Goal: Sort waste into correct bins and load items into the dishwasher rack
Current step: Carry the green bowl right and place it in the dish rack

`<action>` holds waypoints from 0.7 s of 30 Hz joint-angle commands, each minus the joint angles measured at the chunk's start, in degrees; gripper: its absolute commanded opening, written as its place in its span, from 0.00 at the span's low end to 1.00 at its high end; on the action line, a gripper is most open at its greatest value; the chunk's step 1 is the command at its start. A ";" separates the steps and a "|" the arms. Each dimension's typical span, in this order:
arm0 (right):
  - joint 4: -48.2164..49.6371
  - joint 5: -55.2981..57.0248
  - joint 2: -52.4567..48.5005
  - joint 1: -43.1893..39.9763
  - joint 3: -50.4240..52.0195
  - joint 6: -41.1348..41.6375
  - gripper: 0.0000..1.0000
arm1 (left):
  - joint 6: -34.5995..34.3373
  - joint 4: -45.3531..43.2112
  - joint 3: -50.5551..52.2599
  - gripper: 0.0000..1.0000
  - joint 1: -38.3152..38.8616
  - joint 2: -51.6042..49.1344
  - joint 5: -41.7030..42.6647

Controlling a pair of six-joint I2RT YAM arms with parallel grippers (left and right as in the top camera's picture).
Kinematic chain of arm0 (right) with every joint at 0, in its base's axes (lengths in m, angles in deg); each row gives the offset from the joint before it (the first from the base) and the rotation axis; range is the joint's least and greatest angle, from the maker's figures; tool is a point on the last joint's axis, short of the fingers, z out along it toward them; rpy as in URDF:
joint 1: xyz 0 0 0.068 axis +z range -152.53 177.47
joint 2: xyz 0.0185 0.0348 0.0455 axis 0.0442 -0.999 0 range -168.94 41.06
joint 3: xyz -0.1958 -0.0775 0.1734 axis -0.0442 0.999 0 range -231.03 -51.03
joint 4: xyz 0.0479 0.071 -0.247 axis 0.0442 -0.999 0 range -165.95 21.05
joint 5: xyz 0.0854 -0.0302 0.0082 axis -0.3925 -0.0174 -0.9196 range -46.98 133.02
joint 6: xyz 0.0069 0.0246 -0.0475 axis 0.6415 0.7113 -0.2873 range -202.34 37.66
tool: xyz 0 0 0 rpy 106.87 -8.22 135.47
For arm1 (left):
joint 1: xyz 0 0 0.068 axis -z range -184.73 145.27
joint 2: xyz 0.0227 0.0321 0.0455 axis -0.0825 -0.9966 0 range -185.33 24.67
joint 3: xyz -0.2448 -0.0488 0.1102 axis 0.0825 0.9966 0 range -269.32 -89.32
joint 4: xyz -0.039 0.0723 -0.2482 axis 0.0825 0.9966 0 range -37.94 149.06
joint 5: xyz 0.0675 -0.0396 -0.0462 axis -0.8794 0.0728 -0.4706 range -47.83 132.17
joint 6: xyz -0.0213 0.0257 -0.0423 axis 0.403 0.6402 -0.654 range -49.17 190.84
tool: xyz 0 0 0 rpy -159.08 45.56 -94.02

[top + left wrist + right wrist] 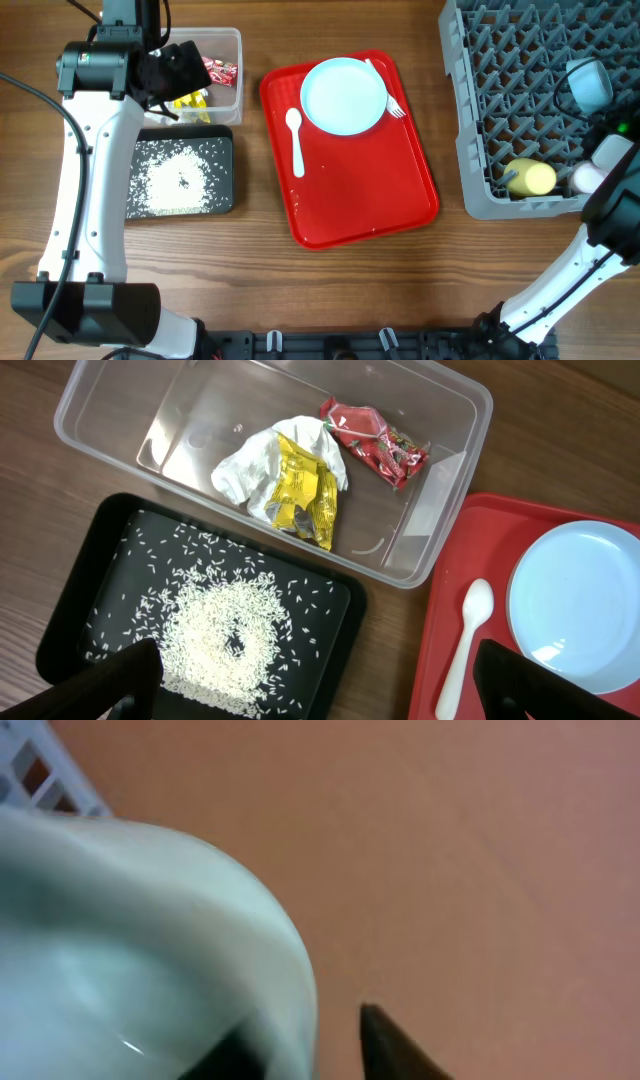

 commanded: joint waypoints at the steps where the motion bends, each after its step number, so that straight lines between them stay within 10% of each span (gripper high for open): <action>1: -0.09 0.70 -1.66 1.42 -0.94 -0.07 0.53 | -0.76 0.02 0.00 1.00 0.04 -0.37 -0.72; 21: 4.42 20.48 -1.60 19.61 -0.92 2.89 0.86 | -0.76 0.02 0.00 1.00 0.04 -0.37 -0.72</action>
